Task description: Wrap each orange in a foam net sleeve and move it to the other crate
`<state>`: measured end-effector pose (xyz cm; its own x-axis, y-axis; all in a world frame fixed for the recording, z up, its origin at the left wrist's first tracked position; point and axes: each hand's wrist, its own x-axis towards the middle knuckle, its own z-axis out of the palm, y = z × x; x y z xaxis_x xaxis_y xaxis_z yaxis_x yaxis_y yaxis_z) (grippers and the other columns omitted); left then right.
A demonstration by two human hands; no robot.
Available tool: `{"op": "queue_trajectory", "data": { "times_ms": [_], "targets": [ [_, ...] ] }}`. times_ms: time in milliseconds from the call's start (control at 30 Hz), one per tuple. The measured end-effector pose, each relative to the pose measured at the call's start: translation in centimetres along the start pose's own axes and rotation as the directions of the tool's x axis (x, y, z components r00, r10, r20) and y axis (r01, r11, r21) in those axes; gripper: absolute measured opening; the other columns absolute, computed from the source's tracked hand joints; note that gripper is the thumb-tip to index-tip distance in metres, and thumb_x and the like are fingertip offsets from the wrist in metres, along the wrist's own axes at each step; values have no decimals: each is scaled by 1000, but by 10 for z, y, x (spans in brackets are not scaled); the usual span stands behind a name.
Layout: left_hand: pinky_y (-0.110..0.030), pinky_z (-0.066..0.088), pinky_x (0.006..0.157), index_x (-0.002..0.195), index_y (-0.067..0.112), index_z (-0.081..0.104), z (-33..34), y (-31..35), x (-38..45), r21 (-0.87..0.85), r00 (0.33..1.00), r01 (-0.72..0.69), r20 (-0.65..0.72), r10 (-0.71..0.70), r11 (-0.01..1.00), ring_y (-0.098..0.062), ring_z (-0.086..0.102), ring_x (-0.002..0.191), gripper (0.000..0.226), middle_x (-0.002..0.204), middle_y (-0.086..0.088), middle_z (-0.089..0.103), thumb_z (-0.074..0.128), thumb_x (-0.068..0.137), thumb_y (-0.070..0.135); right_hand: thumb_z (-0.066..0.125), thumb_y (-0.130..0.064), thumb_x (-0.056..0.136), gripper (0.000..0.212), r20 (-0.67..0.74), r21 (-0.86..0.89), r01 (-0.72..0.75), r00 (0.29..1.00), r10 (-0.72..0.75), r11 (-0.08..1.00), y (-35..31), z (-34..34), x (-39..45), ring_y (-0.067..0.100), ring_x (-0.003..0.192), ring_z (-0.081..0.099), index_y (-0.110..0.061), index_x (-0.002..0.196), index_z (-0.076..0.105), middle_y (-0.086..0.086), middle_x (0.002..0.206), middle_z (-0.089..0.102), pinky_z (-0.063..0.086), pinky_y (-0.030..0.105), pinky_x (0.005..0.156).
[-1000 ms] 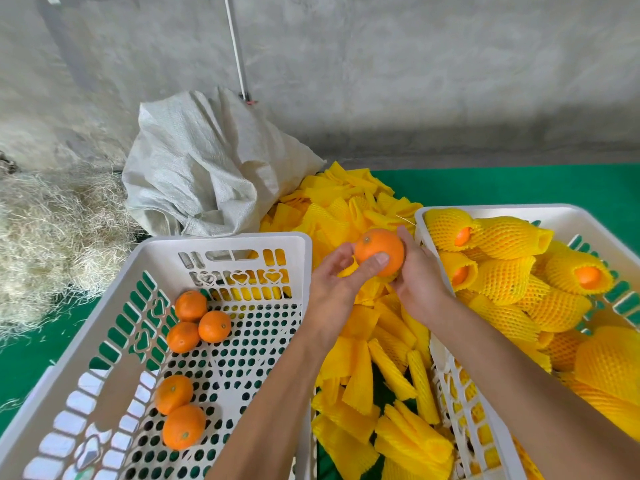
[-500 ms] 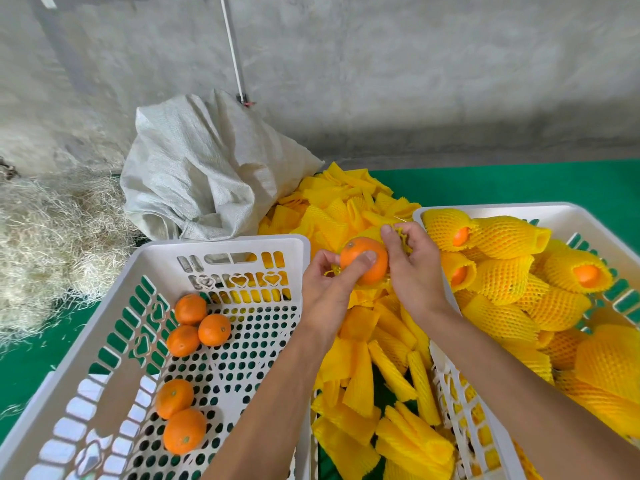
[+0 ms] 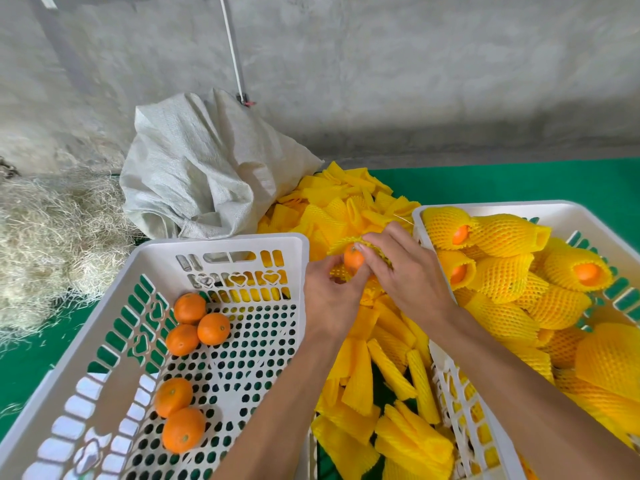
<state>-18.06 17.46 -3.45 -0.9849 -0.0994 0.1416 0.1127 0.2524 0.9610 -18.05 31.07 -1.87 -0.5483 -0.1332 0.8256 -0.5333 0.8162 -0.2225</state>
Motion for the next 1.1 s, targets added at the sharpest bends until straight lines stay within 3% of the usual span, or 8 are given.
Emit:
{"op": "queue_trajectory", "data": {
  "times_ms": [233,367,433,500,600,700,867,1100],
  "targets": [
    [-11,44,65,93,35,66,-5,2,0,-14,1000,-22,-19,22,1000,-3,57,77,9,104,1,59,75,95,35,51,-28,109,32,61,66,3,998,-7,998,3,-7,2,12,65,51,-6,96,71,1,83,60,46,31,50],
    [-15,47,69,99,29,68,-8,0,2,-112,999,-20,-51,14,993,-11,60,89,10,107,-4,60,68,99,19,36,-32,112,33,-35,130,-335,939,342,933,5,-5,1,15,81,60,-12,116,61,-1,97,64,53,35,63],
    [-22,54,83,127,15,66,-7,0,2,-143,1000,28,-8,-29,989,-22,65,109,25,124,-7,60,64,102,20,32,-47,110,38,132,382,-648,744,655,660,1,0,6,17,95,65,-20,125,55,-1,108,65,60,41,77],
    [-34,52,106,144,12,58,-6,1,3,-144,994,99,61,-91,985,-24,59,129,42,148,-3,52,62,103,23,37,-62,103,48,425,575,-801,467,775,167,-1,4,13,19,109,68,-30,135,53,-1,125,67,62,44,88],
    [-3,44,94,143,13,60,-5,3,1,-161,981,107,176,-78,981,-5,46,134,41,156,9,42,63,103,21,54,-69,92,54,642,650,-725,364,675,-227,1,1,19,23,112,71,-32,131,61,1,125,72,60,41,89],
    [-8,46,94,136,13,67,-4,4,0,-197,964,100,261,-46,975,-8,51,135,35,156,6,48,64,102,18,69,-60,87,42,643,657,-724,392,658,-210,-1,0,15,27,107,73,-25,109,77,10,117,75,60,39,82],
    [-45,46,116,141,9,62,-10,4,2,-331,940,240,314,-133,913,-22,60,132,54,146,-7,61,67,94,35,84,-50,77,74,552,731,-669,464,693,-134,-10,6,12,31,112,71,-17,138,59,12,123,72,60,37,81],
    [-47,54,106,112,21,80,-11,3,7,-400,921,341,326,-216,851,-24,69,118,33,117,-5,77,48,110,31,89,-74,51,116,368,650,-718,584,723,249,-20,10,6,17,129,59,-47,149,34,-8,145,55,56,45,100]
  ]
}}
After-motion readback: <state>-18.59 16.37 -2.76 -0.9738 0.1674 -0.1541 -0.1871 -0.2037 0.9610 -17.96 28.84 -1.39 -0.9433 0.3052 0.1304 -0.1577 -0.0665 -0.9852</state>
